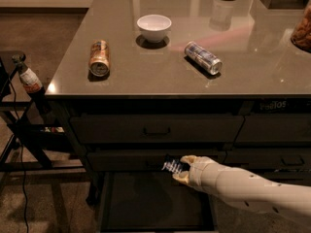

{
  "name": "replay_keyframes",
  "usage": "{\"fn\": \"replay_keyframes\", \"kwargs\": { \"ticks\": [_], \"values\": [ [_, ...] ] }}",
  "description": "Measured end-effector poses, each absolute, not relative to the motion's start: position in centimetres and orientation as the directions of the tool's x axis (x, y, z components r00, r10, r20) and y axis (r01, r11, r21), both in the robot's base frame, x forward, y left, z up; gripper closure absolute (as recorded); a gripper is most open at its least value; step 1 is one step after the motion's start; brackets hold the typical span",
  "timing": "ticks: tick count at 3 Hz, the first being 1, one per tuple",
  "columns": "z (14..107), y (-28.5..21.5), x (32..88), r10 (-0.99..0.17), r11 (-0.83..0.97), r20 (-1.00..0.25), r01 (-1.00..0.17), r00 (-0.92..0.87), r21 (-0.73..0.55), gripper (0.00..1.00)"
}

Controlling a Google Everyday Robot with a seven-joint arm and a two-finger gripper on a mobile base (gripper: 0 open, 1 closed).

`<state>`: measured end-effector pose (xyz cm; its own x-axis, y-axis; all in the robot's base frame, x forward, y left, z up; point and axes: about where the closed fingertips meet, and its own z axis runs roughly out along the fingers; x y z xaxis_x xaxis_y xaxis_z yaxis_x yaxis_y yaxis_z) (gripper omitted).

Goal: Pick rxbar blueberry from bottom drawer and place on counter

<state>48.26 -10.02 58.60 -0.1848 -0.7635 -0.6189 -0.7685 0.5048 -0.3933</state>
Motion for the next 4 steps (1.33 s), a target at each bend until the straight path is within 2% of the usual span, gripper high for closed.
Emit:
{"fn": "replay_keyframes", "kwargs": {
  "ticks": [3,4],
  "values": [
    [71.7,-10.8,49.1,-0.764,0.501,-0.64,-0.702,-0.083,-0.506,1.0],
    [72.1,-10.7,49.2,-0.763,0.502,-0.641,-0.701,-0.083,-0.507,1.0]
  ]
}}
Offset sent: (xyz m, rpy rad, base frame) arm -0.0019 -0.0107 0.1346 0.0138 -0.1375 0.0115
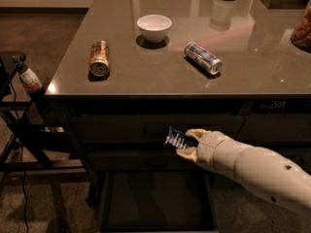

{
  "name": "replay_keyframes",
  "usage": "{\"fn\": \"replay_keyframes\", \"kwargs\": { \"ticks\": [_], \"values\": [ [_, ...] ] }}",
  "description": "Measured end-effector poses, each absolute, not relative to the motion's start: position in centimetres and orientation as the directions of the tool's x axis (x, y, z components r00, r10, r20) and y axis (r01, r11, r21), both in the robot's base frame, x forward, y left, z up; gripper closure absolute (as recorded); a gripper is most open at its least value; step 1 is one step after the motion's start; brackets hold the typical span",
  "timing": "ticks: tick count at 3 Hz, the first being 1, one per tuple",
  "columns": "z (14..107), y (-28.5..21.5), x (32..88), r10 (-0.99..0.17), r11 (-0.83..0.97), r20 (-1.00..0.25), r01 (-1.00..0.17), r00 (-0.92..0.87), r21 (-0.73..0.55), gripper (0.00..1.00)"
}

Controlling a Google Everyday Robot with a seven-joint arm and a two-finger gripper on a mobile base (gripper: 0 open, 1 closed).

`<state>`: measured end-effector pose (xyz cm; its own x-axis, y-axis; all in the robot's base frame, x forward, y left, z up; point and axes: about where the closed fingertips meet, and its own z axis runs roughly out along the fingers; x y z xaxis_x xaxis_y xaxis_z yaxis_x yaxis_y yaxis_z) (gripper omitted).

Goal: Pick rxbar blueberry from bottom drawer and place on counter

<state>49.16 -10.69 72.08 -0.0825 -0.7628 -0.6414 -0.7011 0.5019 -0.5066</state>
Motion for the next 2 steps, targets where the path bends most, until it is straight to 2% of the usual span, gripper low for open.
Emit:
{"fn": "replay_keyframes", "kwargs": {
  "ticks": [2],
  "values": [
    [79.8,-11.6,50.6,-0.767,0.507,-0.641,-0.637,-0.025,-0.581,1.0]
  ]
}}
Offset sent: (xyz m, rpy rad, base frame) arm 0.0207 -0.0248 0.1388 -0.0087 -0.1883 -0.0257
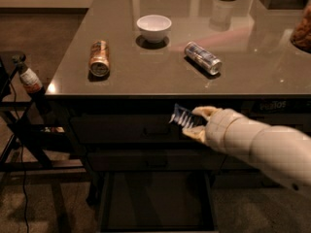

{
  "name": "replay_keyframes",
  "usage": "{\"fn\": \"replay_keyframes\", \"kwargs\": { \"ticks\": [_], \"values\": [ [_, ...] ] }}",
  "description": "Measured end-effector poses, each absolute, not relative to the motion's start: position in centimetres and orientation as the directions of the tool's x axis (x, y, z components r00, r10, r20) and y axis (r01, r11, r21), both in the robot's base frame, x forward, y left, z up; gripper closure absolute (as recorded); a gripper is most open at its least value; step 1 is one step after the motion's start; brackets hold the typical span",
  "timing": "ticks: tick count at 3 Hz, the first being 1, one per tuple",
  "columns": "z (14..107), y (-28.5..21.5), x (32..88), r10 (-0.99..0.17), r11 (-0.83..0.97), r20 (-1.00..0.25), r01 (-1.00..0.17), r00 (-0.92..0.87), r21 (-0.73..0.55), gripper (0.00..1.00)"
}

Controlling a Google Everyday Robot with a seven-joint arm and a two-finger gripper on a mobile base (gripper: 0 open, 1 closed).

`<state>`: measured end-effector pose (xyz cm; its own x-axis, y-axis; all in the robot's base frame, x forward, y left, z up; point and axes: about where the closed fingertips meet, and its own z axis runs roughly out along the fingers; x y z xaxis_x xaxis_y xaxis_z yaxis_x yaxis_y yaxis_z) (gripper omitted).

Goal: Pick rxbar blueberry from bottom drawer and place on counter

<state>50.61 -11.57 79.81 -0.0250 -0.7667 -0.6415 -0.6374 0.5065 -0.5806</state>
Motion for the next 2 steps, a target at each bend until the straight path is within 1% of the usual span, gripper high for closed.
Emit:
{"fn": "replay_keyframes", "kwargs": {
  "ticks": [1,2],
  "values": [
    [85.12,-12.28,51.15,-0.787,0.489,-0.617,-0.587,0.021,-0.644,1.0],
    [85.48,-12.27,51.28,-0.786,0.49,-0.618,-0.583,0.024,-0.647,1.0]
  ]
}}
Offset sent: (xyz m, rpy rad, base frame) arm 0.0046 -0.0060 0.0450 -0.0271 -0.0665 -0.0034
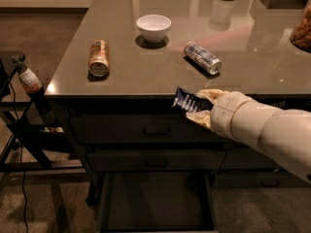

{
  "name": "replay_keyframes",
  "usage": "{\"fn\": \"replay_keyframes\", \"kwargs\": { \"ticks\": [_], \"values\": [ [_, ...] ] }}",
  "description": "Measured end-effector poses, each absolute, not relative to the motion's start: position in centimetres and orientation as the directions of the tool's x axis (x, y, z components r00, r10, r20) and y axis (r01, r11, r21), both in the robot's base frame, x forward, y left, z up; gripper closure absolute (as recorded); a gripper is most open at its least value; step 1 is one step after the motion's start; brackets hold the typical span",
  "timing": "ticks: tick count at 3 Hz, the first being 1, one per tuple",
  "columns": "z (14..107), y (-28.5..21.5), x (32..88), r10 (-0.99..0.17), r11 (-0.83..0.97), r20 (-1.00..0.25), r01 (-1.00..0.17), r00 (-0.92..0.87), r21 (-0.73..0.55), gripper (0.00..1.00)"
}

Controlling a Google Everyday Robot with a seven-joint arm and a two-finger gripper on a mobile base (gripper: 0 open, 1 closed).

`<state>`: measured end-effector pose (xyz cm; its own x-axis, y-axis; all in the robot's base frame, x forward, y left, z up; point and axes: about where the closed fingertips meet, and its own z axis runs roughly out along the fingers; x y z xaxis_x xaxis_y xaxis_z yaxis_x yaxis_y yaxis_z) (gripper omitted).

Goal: Pick rxbar blueberry from bottom drawer and place on counter

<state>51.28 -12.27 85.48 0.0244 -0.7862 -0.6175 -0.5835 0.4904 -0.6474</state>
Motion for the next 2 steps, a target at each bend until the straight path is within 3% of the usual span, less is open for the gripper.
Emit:
{"fn": "replay_keyframes", "kwargs": {
  "ticks": [1,2],
  "values": [
    [86.2,-12.0,52.0,-0.773,0.504,-0.633,-0.577,0.03,-0.643,1.0],
    [93.1,-10.5,57.0,-0.763,0.5,-0.64,-0.545,0.09,-0.673,1.0]
  ]
}}
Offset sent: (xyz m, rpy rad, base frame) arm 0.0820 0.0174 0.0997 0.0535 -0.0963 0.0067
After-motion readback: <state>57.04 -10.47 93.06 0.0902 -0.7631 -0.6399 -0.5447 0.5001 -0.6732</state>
